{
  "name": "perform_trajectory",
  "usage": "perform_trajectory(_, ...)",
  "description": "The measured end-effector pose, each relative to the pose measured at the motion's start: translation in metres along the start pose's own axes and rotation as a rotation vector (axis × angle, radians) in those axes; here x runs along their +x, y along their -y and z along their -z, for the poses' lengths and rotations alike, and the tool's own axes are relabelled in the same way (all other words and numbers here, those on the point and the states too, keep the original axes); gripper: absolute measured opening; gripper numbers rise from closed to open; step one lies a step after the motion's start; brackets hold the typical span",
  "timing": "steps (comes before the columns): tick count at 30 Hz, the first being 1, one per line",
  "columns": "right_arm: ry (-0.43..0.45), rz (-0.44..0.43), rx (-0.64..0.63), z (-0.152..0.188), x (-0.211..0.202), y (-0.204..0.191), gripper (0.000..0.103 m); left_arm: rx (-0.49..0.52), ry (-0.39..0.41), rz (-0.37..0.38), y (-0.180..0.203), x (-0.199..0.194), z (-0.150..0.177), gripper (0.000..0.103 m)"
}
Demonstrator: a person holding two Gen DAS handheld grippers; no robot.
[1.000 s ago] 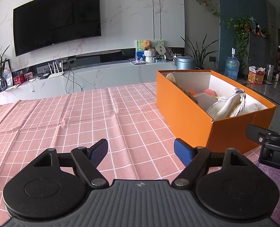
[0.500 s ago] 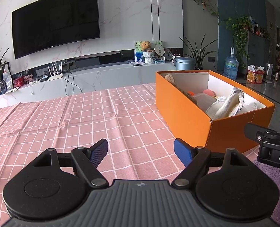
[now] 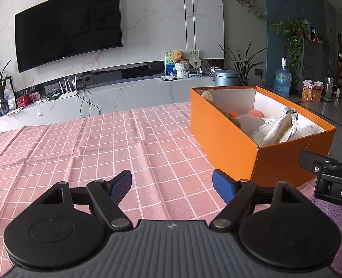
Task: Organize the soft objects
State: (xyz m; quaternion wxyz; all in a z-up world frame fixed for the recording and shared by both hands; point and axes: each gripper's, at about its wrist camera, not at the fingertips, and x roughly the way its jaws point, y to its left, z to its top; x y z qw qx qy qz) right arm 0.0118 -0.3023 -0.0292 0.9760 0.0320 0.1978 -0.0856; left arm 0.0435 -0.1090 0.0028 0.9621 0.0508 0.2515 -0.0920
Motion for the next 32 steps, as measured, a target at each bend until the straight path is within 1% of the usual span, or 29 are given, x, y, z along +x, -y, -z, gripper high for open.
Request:
perform_trajectory(23,0.001,-0.001,0.000,-0.0002,0.0010,-0.0004,0.094,0.005,-0.008,-0.012,-0.0037,0.0003,0.0009,0.093)
perform_trajectory(32,0.001,-0.001,0.001,-0.0002,0.0012,-0.0006,0.094,0.010,-0.012,-0.003,-0.0020,-0.0004,0.0018,0.093)
